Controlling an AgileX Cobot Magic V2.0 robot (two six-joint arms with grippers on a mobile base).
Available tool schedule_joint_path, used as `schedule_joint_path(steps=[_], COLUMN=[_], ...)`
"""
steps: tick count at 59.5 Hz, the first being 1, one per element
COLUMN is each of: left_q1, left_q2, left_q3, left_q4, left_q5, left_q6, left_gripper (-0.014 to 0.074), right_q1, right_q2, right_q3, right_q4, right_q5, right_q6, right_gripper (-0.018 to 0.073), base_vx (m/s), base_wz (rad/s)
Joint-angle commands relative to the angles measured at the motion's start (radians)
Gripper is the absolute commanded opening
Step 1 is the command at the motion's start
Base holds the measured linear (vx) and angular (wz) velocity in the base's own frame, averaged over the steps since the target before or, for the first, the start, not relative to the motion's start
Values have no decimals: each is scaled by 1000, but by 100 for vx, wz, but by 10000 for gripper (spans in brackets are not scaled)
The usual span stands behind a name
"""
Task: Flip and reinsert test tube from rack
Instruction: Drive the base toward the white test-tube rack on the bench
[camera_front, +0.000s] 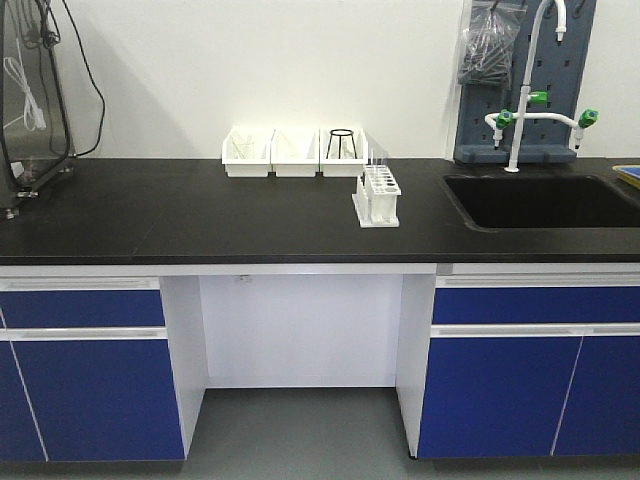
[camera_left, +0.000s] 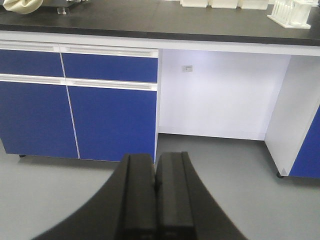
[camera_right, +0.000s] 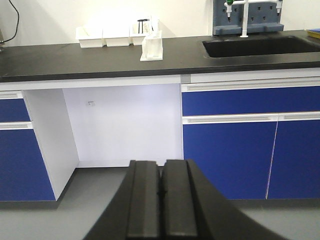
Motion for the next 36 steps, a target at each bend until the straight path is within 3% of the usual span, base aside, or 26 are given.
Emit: schedule_joint_path(steps=[1, 36], left_q1=[-7, -7], left_q2=[-13, -13], left_q3=[1, 1], left_q4=[-4, -4], left_q5=[-88, -88], left_q6=[0, 0], left_gripper=[-6, -6], right_q1=[-1, -1], right_q2=[-10, -10], right_q3=[1, 1], right_q4=[-6, -6], right_q5=[-86, -86], right_q6=[-1, -1], right_gripper=[-8, -8], base_vx=[0, 0], base_wz=[0, 0])
